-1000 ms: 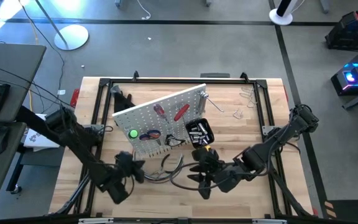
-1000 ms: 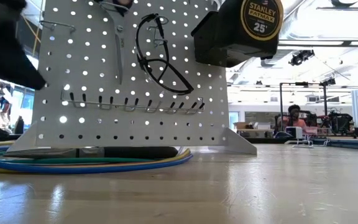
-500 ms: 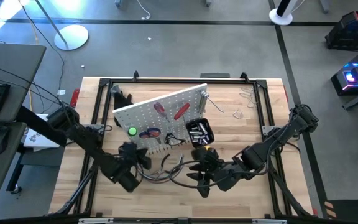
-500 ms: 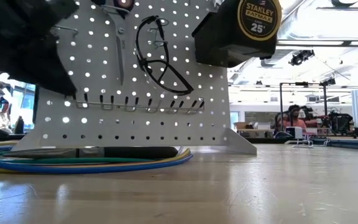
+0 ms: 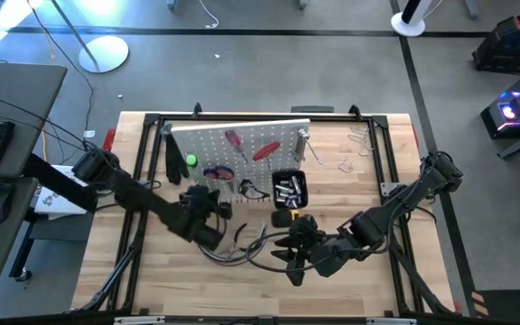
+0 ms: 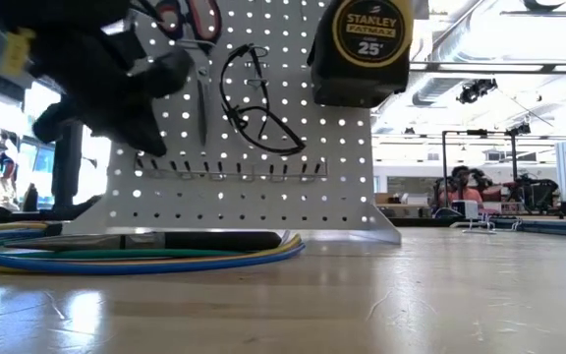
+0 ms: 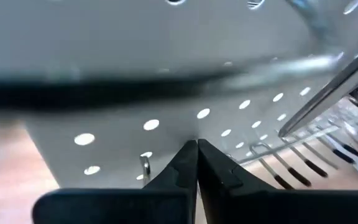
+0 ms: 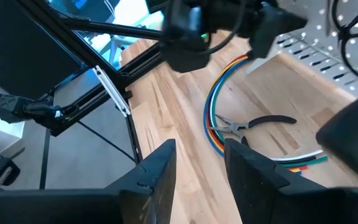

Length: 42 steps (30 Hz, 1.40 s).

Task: Hang tools onto peg board
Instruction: Hang the plier on the peg board

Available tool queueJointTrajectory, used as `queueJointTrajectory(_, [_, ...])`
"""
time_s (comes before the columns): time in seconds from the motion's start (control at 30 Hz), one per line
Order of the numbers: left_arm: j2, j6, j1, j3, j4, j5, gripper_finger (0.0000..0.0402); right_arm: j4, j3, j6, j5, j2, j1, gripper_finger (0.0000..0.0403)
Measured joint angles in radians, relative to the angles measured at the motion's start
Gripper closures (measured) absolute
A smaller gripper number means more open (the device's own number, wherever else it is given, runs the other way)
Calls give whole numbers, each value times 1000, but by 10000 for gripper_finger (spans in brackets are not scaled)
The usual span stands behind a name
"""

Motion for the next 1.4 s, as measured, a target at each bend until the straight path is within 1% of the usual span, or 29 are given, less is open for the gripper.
queueJointTrajectory(0.13, [0,106,56,0,41,-2,401,0,0,6,0,0,0,272])
queueJointTrajectory(0.2, [-2,170,70,0,63,21,401,0,0,7,0,0,0,272])
queueJointTrajectory(0.3, [-41,261,43,0,74,120,401,0,0,6,0,0,0,272])
queueJointTrajectory(0.43, [-127,335,-68,0,119,243,401,0,0,-15,0,0,0,272])
queueJointTrajectory(0.5, [-170,428,-138,0,173,308,401,0,0,-19,1,0,0,272])
queueJointTrajectory(0.57, [-200,556,-192,0,207,409,401,0,0,-19,1,0,0,272])
queueJointTrajectory(0.67, [-224,674,-224,0,199,546,391,0,0,-20,1,0,0,272])
queueJointTrajectory(0.77, [-223,746,-207,0,219,627,362,0,0,-20,1,0,0,272])
queueJointTrajectory(0.93, [-196,968,-116,0,335,788,284,-1,0,-45,-1,0,1,272])
queueJointTrajectory(1.07, [-138,1112,-43,0,459,912,218,-6,0,-46,-1,0,1,272])
queueJointTrajectory(1.17, [-71,1172,-4,0,525,984,177,-21,0,-36,-1,0,7,272])
queueJointTrajectory(1.27, [-11,1194,16,0,538,1022,148,-47,0,-27,0,0,14,272])
queueJointTrajectory(1.33, [25,1190,26,0,522,1018,136,-66,0,-18,2,0,18,272])
queueJointTrajectory(1.4, [50,1148,35,3,519,1004,129,-78,0,-17,3,0,22,272])
